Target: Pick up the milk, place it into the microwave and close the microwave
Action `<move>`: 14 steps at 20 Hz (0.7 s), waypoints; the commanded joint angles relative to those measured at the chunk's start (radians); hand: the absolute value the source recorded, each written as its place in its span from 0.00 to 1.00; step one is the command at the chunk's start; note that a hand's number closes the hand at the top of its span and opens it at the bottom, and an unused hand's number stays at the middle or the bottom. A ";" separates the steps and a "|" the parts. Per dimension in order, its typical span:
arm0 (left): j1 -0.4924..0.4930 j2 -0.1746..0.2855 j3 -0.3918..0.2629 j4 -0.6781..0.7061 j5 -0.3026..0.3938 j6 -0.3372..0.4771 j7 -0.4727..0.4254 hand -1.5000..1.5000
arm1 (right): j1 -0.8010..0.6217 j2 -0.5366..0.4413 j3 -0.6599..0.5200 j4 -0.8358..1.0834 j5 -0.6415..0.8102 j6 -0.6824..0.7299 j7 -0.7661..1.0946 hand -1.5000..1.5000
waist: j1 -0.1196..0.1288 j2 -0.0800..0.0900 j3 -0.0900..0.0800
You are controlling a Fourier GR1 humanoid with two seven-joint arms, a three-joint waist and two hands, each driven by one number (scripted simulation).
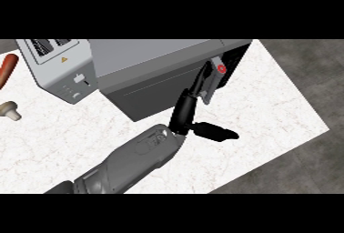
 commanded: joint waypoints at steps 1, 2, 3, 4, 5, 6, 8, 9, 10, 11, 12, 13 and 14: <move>-0.060 -0.010 0.021 0.045 0.036 0.005 0.015 0.00 | -0.012 -0.014 -0.003 0.010 -0.022 0.005 0.012 0.00 | -0.011 0.007 0.002; -0.068 -0.010 0.023 0.051 0.039 0.010 0.013 0.00 | -0.008 -0.014 -0.005 0.017 -0.027 0.010 0.011 0.00 | -0.015 0.006 0.004; -0.067 -0.010 0.019 0.056 0.044 -0.002 0.010 0.00 | -0.020 -0.029 -0.013 0.009 -0.029 0.003 0.021 0.00 | -0.012 0.005 0.001; -0.069 -0.010 0.022 0.055 0.056 0.011 0.013 0.00 | -0.010 -0.023 -0.003 0.013 -0.032 0.013 0.020 0.00 | -0.015 0.002 0.003; -0.063 -0.010 0.013 0.058 0.058 -0.002 0.001 0.00 | -0.023 -0.025 -0.008 0.014 -0.038 0.000 0.025 0.00 | -0.007 0.006 0.001; -0.069 -0.011 0.017 0.061 0.063 0.007 0.001 0.00 | -0.018 -0.025 -0.004 0.019 -0.045 0.015 0.022 0.00 | -0.019 0.009 0.003; -0.068 -0.011 0.006 0.060 0.073 -0.001 -0.011 0.00 | -0.025 -0.032 -0.005 0.016 -0.050 0.011 0.030 0.00 | -0.014 0.005 0.001; -0.068 -0.011 0.006 0.061 0.079 -0.002 -0.014 0.00 | -0.032 -0.038 -0.007 0.019 -0.056 0.013 0.033 0.00 | -0.013 0.008 0.001; -0.082 -0.011 0.001 0.066 0.078 0.002 -0.011 0.00 | -0.035 -0.043 -0.004 0.021 -0.063 0.019 0.037 0.00 | -0.016 0.007 0.003; -0.084 -0.011 0.005 0.068 0.085 0.005 -0.016 0.00 | -0.035 -0.043 -0.004 0.017 -0.063 0.012 0.042 0.00 | -0.016 0.005 0.001; -0.084 -0.011 -0.002 0.073 0.087 0.007 -0.019 0.00 | -0.037 -0.048 -0.004 0.025 -0.069 0.022 0.042 0.00 | -0.013 0.005 0.003; -0.084 -0.011 -0.005 0.074 0.094 0.000 -0.019 0.00 | -0.042 -0.049 -0.002 0.024 -0.072 0.019 0.045 0.00 | -0.011 0.007 0.002; -0.083 -0.011 -0.004 0.081 0.097 0.000 -0.024 0.00 | -0.047 -0.057 -0.011 0.015 -0.078 0.019 0.045 0.00 | -0.018 0.005 0.001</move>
